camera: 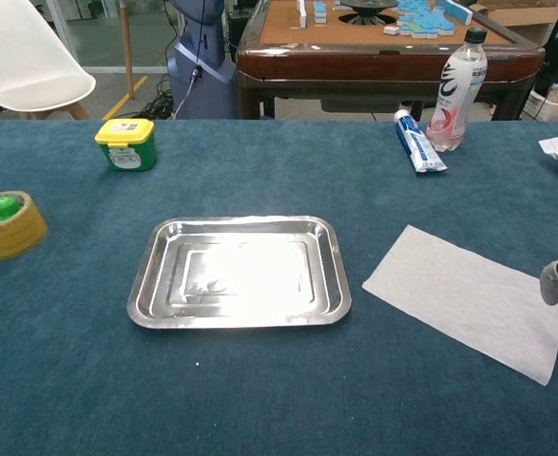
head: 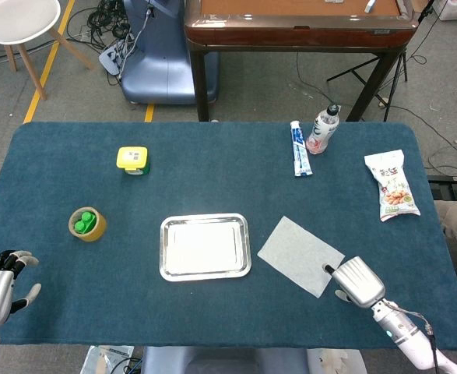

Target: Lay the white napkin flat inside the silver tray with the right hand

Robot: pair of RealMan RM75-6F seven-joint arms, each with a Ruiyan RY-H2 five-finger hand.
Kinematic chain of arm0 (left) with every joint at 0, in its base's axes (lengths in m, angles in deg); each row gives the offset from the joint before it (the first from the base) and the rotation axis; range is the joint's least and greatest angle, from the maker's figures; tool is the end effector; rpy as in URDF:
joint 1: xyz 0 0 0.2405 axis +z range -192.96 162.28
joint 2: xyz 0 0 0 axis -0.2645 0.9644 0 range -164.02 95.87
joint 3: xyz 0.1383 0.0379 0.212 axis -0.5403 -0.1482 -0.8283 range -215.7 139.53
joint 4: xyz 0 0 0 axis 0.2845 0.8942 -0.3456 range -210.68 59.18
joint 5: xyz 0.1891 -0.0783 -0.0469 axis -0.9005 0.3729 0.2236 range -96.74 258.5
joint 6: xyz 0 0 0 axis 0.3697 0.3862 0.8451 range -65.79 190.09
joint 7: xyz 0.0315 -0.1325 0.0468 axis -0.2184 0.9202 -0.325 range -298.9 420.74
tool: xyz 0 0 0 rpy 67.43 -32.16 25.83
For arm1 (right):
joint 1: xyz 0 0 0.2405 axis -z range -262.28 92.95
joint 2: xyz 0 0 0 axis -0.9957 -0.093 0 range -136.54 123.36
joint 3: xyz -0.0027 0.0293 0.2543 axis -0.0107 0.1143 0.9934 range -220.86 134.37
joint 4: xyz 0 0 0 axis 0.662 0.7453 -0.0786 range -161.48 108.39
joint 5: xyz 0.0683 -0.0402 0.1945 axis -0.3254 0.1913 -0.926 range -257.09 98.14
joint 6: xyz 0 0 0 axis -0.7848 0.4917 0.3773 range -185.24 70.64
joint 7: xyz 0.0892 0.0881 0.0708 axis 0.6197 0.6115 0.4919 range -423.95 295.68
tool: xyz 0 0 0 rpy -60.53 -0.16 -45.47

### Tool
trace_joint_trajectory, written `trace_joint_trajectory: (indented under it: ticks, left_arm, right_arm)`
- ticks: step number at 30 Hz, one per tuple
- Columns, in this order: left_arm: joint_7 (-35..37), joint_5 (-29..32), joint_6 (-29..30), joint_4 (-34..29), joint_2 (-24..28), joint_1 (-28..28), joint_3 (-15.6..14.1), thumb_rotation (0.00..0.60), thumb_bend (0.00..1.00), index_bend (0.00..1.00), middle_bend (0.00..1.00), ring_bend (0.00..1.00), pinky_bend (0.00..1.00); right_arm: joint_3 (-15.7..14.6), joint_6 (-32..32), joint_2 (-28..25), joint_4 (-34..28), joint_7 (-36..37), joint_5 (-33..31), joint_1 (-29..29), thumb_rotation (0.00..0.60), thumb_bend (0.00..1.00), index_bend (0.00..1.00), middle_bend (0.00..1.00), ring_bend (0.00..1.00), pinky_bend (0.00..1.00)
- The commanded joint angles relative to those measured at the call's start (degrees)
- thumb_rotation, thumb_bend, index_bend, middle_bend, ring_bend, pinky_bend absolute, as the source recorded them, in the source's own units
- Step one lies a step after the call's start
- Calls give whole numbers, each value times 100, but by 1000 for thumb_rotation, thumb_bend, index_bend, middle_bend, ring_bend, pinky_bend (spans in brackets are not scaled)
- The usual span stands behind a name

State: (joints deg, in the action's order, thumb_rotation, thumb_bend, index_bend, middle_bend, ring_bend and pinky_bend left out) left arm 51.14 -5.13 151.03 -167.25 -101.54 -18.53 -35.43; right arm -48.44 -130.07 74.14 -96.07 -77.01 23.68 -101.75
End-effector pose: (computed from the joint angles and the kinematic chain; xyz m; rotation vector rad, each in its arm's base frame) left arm -0.3104 0.1709 0.1499 -1.3726 -0.7815 -0.8231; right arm -0.3045 -0.2096 0.0357 2.0501 -0.4955 0.7005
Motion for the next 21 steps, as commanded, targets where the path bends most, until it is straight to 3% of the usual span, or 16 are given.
trace_joint_trajectory:
  ticks: [1, 21]
  left_arm:
    - [16, 9, 2, -4, 1, 4, 5, 600, 225, 407, 336, 229, 480]
    - [112, 10, 59, -51, 78, 47, 24, 600, 225, 407, 339, 229, 480]
  right_arm:
    - [-1, 77, 59, 31, -69, -27, -48, 600, 0, 432, 1000, 1000, 1000]
    - [-46, 224, 400, 158, -228, -147, -192, 600, 0, 432, 1000, 1000, 1000]
